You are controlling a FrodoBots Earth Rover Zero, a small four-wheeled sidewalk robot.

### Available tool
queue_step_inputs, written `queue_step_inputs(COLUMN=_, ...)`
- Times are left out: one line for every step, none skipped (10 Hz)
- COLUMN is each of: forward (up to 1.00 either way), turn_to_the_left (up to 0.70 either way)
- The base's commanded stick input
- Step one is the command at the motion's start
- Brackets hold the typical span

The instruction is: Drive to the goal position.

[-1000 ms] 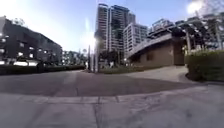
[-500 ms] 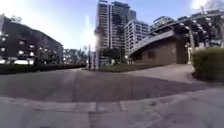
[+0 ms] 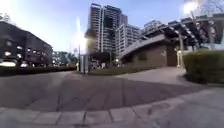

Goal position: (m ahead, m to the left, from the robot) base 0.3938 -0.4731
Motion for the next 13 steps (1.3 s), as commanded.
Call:
queue_step_inputs(forward=0.7, turn_to_the_left=-0.35)
queue_step_inputs(forward=0.7, turn_to_the_left=-0.35)
queue_step_inputs(forward=0.7, turn_to_the_left=-0.35)
queue_step_inputs(forward=0.7, turn_to_the_left=-0.35)
queue_step_inputs(forward=0.7, turn_to_the_left=-0.35)
queue_step_inputs(forward=0.7, turn_to_the_left=-0.35)
queue_step_inputs(forward=0.7, turn_to_the_left=-0.35)
queue_step_inputs(forward=0.7, turn_to_the_left=-0.35)
queue_step_inputs(forward=0.7, turn_to_the_left=-0.35)
queue_step_inputs(forward=0.7, turn_to_the_left=-0.35)
queue_step_inputs(forward=0.7, turn_to_the_left=-0.35)
queue_step_inputs(forward=0.7, turn_to_the_left=-0.35)
queue_step_inputs(forward=0.7, turn_to_the_left=-0.35)
